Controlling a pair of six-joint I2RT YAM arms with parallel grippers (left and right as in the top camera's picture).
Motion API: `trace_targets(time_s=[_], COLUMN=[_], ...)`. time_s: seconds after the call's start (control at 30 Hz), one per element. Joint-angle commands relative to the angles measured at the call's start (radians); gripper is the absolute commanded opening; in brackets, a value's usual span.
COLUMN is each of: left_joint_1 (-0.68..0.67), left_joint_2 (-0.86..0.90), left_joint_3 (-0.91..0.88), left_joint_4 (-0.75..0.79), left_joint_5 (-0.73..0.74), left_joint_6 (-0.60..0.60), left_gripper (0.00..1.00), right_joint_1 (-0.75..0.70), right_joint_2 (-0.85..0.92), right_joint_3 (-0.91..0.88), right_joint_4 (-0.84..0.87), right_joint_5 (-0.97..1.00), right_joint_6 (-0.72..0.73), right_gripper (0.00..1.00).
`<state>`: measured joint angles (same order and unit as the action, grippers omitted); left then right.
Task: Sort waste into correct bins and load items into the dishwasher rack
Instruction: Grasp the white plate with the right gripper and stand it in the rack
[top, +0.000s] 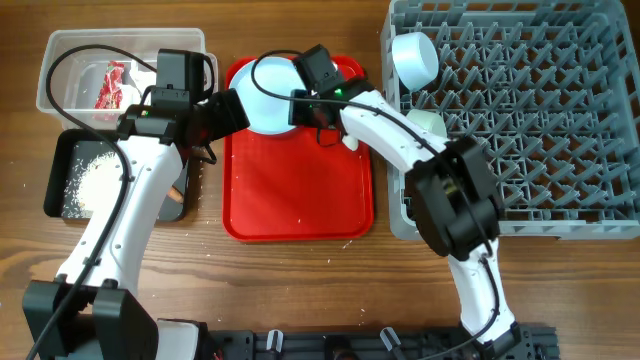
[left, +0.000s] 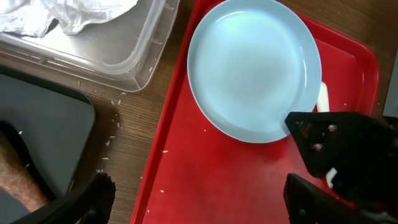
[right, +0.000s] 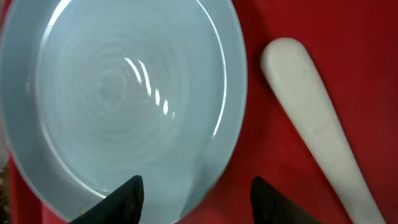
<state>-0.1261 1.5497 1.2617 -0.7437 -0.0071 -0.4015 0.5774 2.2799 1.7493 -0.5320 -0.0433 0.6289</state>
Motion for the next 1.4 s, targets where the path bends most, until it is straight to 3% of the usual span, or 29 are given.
trace_targets(time_s=[0.0,0.07,0.17,0.37,0.57,0.73,0.83,0.9,1.03,1.37], left_joint_1=[0.006,0.006,0.006,0.006,0.006,0.006,0.006,0.006,0.006,0.006], left_joint_2=[-0.018,-0.018,-0.018,-0.018,-0.018,-0.018,-0.018,-0.018,-0.018,-0.018], left_joint_3=[0.008,0.008,0.008,0.008,0.008,0.008,0.008,0.008,0.008,0.008], left_joint_4=[-0.002,-0.012,-0.019,-0.019,-0.019,-0.019,-0.019,-0.019,-0.019,-0.019], left_joint_5=[-0.041,-0.047,-0.047,-0.047,-0.047,-0.047,-0.047,-0.047,-0.047,-0.047], left_joint_6=[0.002,0.002,0.002,0.001,0.001,0.002,0.002,0.001,0.001,0.001], left_gripper=[0.98,1.0,1.0,1.0,1.0,1.0,1.0,1.0,1.0,1.0], right_joint_1=[-0.002,-0.002,-0.002,-0.018,-0.124,-0.214,-0.257,-0.291,-0.386,-0.405], right_joint_2=[0.039,0.056,0.084,0.04,-0.27,-0.61,-0.728,-0.741,-0.673,-0.392], right_joint_3=[0.003,0.003,0.003,0.007,0.007,0.007,0.006,0.006,-0.026,-0.048], right_joint_4=[0.027,0.05,0.06,0.064,0.052,0.017,-0.034,-0.11,-0.178,-0.188], right_joint_5=[0.048,0.055,0.05,0.043,0.114,0.499,0.829,0.879,0.882,0.822], right_joint_6=[0.035,0.055,0.086,0.008,-0.225,-0.482,-0.822,-1.116,-1.404,-1.41], right_gripper=[0.43,0.24,0.04,0.04,0.04,0.04,0.05,0.04,0.04,0.05])
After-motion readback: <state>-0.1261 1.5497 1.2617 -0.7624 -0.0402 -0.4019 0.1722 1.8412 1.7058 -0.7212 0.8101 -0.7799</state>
